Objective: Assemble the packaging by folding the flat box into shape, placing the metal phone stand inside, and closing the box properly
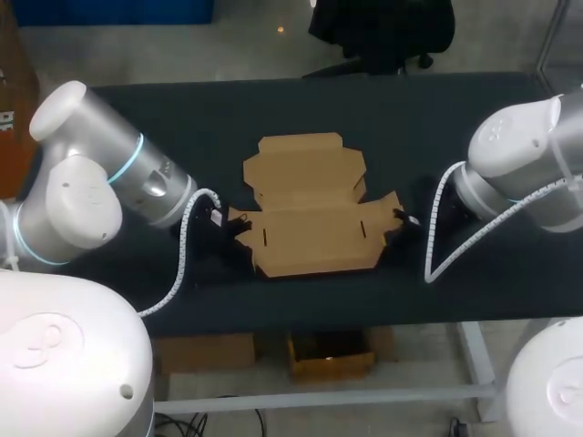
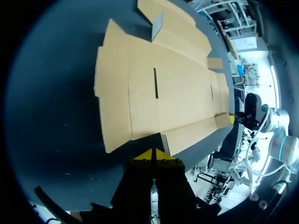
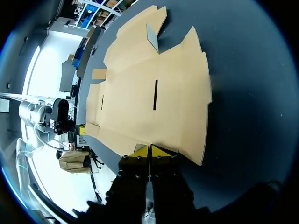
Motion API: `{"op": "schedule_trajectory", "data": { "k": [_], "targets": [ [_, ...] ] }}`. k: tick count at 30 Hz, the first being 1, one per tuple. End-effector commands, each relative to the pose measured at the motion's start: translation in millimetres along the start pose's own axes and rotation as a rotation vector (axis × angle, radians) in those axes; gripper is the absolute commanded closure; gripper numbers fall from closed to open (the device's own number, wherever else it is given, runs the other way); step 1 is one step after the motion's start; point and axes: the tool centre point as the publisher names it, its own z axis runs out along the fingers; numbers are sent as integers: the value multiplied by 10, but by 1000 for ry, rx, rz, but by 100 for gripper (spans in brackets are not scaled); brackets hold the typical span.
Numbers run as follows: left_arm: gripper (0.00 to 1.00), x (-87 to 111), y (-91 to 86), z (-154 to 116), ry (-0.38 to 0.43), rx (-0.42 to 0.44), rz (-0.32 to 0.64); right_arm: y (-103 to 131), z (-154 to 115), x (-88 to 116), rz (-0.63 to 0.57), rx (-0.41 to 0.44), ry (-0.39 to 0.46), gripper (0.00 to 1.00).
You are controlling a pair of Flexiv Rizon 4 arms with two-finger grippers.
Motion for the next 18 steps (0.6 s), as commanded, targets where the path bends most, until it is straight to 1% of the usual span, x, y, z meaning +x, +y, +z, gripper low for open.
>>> {"op": "schedule_trajectory", "data": {
  "k": [1, 18],
  "targets": [
    [100, 66, -14, 25, -19, -6, 3, 28, 36, 60, -5, 11, -3, 100],
    [100, 196, 49, 118, -44, -31, 31, -4, 134, 171, -35, 29, -31, 100]
  ]
}}
